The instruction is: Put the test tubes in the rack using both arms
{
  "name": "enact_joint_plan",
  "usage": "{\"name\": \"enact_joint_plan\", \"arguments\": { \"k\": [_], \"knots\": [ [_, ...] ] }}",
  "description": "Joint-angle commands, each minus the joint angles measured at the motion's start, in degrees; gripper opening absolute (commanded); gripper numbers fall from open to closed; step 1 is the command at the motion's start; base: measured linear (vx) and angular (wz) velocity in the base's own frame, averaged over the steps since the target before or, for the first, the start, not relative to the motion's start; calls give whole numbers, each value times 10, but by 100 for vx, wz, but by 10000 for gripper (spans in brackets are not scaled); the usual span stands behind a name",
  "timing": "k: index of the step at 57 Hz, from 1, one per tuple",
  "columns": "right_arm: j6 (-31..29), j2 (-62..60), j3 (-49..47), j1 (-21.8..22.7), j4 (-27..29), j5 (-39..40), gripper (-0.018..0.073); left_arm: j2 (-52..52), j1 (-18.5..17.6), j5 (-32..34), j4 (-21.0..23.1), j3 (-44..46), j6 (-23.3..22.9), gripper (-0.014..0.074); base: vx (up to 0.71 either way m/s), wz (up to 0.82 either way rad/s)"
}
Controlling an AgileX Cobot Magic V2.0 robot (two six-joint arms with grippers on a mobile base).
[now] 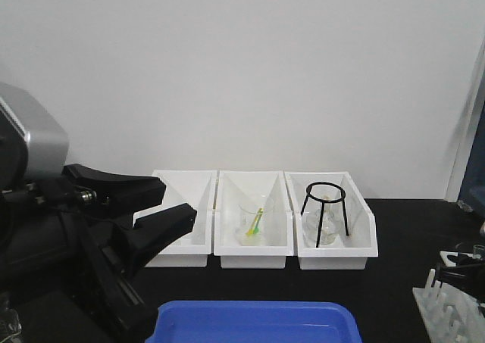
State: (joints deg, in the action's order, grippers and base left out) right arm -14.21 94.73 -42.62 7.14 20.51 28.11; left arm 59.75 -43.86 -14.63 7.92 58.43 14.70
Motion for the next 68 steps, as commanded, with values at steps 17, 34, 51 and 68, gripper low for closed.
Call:
{"name": "enact_joint_plan", "arguments": {
  "k": [17,34,51,68],
  "knots": [
    [-7,-151,-18,4,-23,-3,438,-8,1,35,7,23,-5,358,0,0],
    [4,-362,-18,3,-125,-260,155,-8,1,-11,6,23,-5,102,0,0],
    [6,-526,-17,-93,-112,-418,-11,-17,84,-80,-20,22,-51,-20,0,0],
    [-1,-596,-17,-219,-78,-421,-9,-153,196,-82,-83,-102,-115,-20,0,0]
  ]
}}
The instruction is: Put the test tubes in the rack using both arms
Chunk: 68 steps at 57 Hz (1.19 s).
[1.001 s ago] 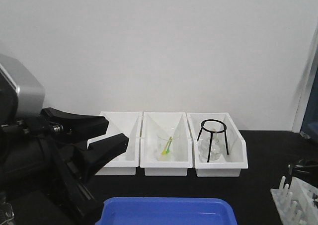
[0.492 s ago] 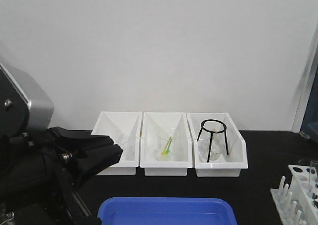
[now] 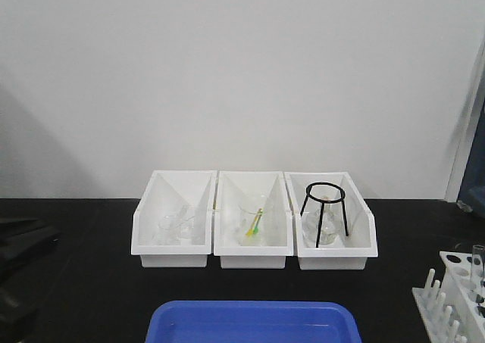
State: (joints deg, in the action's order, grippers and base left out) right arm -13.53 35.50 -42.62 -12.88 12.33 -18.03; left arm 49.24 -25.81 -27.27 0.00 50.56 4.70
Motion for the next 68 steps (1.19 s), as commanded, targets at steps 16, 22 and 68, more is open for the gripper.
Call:
{"name": "enact_joint_plan", "arguments": {
  "k": [16,22,68],
  "knots": [
    [-9,-4,-17,-30,2,24,-8,-199,19,54,-5,-152,-38,-20,0,0],
    [-9,-4,-17,-30,2,22,-8,-227,19,42,-5,-162,-38,-20,0,0],
    [-9,-4,-17,-30,3,22,-8,-260,20,105,-65,-182,-37,-20,0,0]
  ]
}}
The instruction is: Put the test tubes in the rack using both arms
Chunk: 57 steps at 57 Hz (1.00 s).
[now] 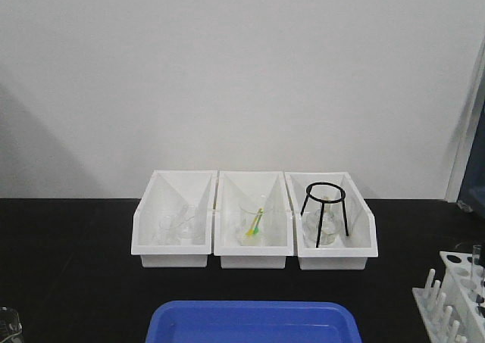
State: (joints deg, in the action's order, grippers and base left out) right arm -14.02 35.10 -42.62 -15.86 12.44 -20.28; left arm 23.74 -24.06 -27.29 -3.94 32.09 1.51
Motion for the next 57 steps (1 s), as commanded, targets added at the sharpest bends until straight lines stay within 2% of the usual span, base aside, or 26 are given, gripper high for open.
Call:
{"name": "enact_joint_plan", "arguments": {
  "k": [1,6,20,26,33,45,57],
  "knots": [
    [-4,0,-17,0,2,45,-8,-10,4,118,-33,-6,-5,-20,0,0],
    [-4,0,-17,0,2,45,-8,-41,29,179,-44,-55,-3,-20,0,0],
    [-4,0,-17,0,2,45,-8,-172,157,217,39,-236,-2,-20,0,0],
    [-4,0,-17,0,2,45,-8,-223,196,241,49,-301,-2,-20,0,0],
    [-4,0,-17,0,2,45,-8,-256,208,277,50,-357,-4,-20,0,0],
    [-4,0,-17,0,2,44,-8,-248,208,221,51,-354,-2,-20,0,0],
    [-4,0,-17,0,2,44,-8,-248,208,202,51,-354,-2,-20,0,0]
  ]
}}
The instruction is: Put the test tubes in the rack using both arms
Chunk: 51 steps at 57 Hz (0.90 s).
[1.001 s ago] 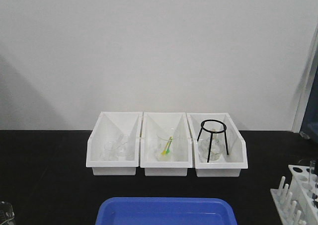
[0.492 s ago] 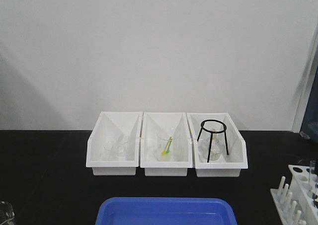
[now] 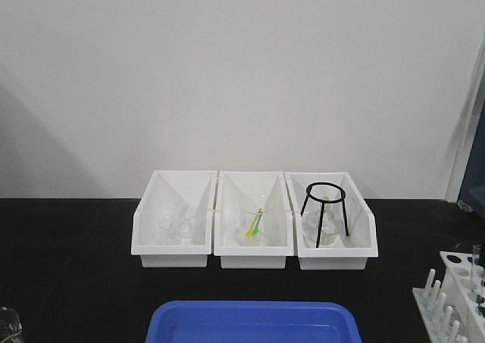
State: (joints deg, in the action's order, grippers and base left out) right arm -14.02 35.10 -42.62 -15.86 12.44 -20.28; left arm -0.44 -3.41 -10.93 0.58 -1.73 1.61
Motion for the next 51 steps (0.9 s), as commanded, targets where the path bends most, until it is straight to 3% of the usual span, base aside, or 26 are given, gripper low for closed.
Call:
{"name": "enact_joint_plan", "arguments": {
  "k": [1,34,44,51],
  "knots": [
    [-4,0,-17,0,2,44,-8,-6,1,38,6,-15,-3,-20,0,0],
    [-7,0,-17,0,-2,44,-7,-6,1,38,6,-15,-3,-20,0,0],
    [-9,13,-15,1,-43,26,-7,-6,1,38,6,-15,-3,-20,0,0],
    [10,10,40,1,-88,73,-7,-6,1,38,6,-15,-3,-20,0,0]
  ]
}}
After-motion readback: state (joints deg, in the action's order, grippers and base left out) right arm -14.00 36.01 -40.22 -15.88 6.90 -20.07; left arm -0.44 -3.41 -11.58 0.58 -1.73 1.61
